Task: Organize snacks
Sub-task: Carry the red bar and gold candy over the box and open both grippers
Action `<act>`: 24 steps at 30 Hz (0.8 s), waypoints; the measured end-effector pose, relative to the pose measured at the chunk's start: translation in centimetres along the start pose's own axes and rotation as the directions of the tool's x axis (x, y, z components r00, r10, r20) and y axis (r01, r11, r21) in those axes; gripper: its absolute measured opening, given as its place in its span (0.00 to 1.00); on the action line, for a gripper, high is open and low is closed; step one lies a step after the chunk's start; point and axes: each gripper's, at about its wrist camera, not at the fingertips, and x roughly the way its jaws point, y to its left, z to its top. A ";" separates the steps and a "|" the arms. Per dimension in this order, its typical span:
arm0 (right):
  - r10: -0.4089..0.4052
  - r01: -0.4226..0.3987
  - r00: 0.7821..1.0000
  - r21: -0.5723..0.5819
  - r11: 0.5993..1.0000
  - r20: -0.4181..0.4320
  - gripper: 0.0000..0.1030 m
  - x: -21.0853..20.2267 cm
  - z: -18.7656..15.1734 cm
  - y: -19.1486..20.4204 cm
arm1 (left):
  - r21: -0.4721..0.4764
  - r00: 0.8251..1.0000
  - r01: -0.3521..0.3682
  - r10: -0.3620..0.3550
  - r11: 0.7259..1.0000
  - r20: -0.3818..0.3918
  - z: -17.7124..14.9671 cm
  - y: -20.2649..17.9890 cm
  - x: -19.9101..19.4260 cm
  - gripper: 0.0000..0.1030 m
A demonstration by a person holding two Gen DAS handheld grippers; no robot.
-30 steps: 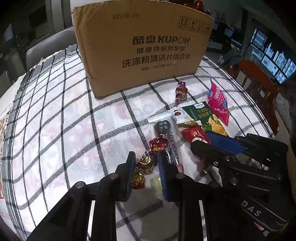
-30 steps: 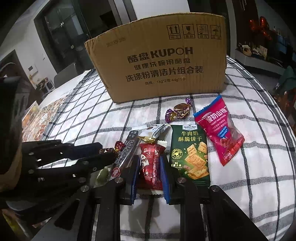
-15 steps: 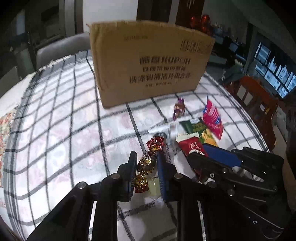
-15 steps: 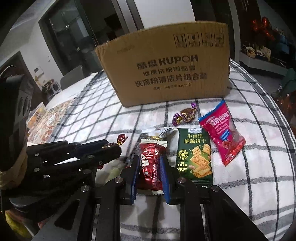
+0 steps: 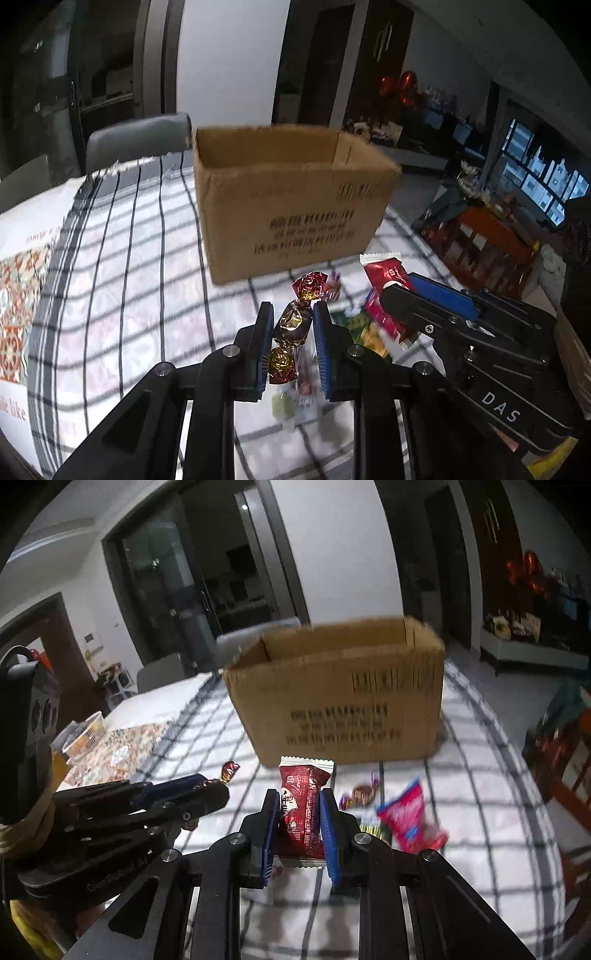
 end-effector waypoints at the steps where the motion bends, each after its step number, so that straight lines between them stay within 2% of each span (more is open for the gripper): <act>1: 0.001 -0.001 1.000 -0.010 1.000 0.014 0.23 -0.3 0.6 0.0 | 0.007 1.000 -0.007 0.007 1.000 0.019 0.7 -0.2 -0.3 0.22; 8: 0.008 -0.006 0.997 -0.032 0.999 0.077 0.23 -0.9 4.7 -0.6 | 0.007 0.995 -0.029 0.028 1.000 0.097 4.8 -0.6 -1.3 0.22; 19: 0.019 -0.017 0.999 -0.065 0.998 0.028 0.23 0.4 10.8 -2.2 | 0.008 0.992 -0.048 0.047 0.999 0.119 10.6 -0.8 -1.5 0.22; 24: 0.011 -0.008 0.999 -0.108 0.994 0.033 0.23 1.5 13.7 -2.8 | 0.001 0.991 -0.066 0.065 0.998 0.120 12.9 -0.2 -0.4 0.22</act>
